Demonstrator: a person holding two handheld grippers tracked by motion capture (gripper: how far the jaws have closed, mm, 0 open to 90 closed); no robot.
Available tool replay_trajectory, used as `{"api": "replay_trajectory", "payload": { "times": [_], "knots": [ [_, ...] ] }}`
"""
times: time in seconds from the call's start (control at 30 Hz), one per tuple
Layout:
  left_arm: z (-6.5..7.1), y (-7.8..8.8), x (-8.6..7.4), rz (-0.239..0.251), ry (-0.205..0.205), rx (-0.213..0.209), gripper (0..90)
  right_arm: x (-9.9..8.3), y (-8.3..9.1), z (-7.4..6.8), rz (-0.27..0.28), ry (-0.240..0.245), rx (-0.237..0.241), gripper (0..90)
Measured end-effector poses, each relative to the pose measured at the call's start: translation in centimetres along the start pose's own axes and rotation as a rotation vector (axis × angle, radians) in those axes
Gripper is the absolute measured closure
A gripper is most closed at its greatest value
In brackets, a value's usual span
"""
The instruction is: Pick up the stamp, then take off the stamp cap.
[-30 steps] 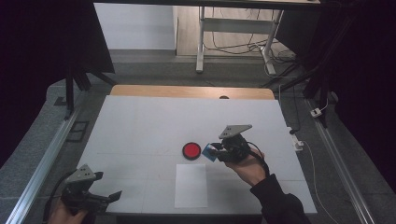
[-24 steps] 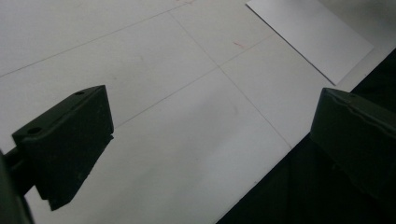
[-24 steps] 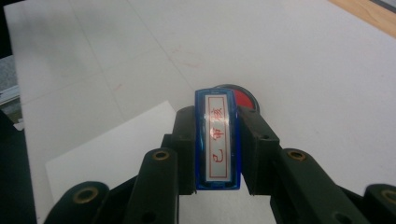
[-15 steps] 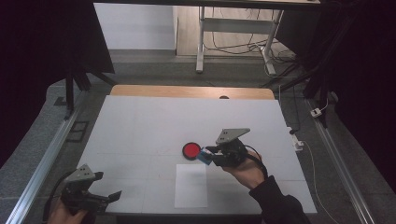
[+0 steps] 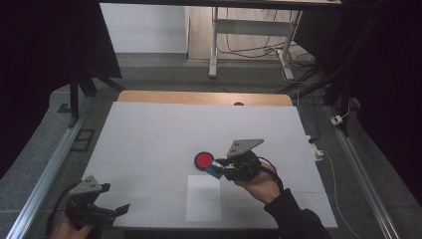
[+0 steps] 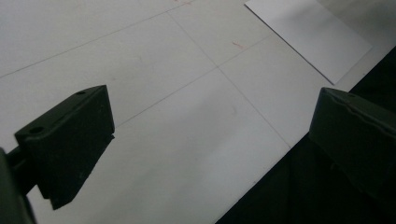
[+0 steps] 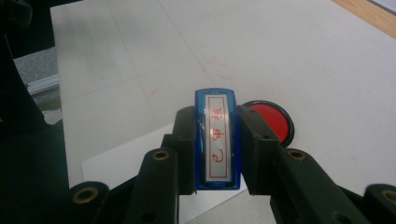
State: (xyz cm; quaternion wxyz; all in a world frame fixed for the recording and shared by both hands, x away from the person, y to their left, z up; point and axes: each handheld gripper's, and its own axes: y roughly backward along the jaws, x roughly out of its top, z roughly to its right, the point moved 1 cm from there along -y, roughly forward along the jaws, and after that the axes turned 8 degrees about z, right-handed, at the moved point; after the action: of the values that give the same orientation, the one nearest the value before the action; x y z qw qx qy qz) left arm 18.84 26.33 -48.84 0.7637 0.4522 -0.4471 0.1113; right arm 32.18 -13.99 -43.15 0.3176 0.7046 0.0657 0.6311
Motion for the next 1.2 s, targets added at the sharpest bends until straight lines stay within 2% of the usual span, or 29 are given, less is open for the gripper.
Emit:
{"api": "replay_trajectory", "payload": {
  "times": [0.17,0.33,0.47,0.63,0.9,1.2],
  "knots": [
    [-0.2,0.1,0.0,0.003,0.016,-0.015,1.2,0.0,0.0,0.1,0.0,-0.005,0.0,70.9],
    [-0.3,-0.2,0.2,-0.017,0.026,-0.037,0.5,0.1,0.1,0.3,-0.006,-0.01,-0.002,70.9],
    [0.0,-0.4,0.6,-0.025,0.001,-0.037,0.0,0.2,0.1,0.3,0.0,-0.007,0.0,70.9],
    [-0.3,-0.7,0.9,-0.011,0.0,-0.068,0.0,0.3,0.3,0.2,0.007,-0.004,0.001,70.8],
    [-0.4,-1.7,1.8,0.012,-0.057,-0.082,0.0,0.3,0.3,0.4,0.0,-0.014,0.013,70.9],
    [-0.4,-2.8,2.9,0.043,-0.084,-0.106,0.0,0.5,0.5,0.6,0.004,-0.01,0.016,70.9]
  ]
}}
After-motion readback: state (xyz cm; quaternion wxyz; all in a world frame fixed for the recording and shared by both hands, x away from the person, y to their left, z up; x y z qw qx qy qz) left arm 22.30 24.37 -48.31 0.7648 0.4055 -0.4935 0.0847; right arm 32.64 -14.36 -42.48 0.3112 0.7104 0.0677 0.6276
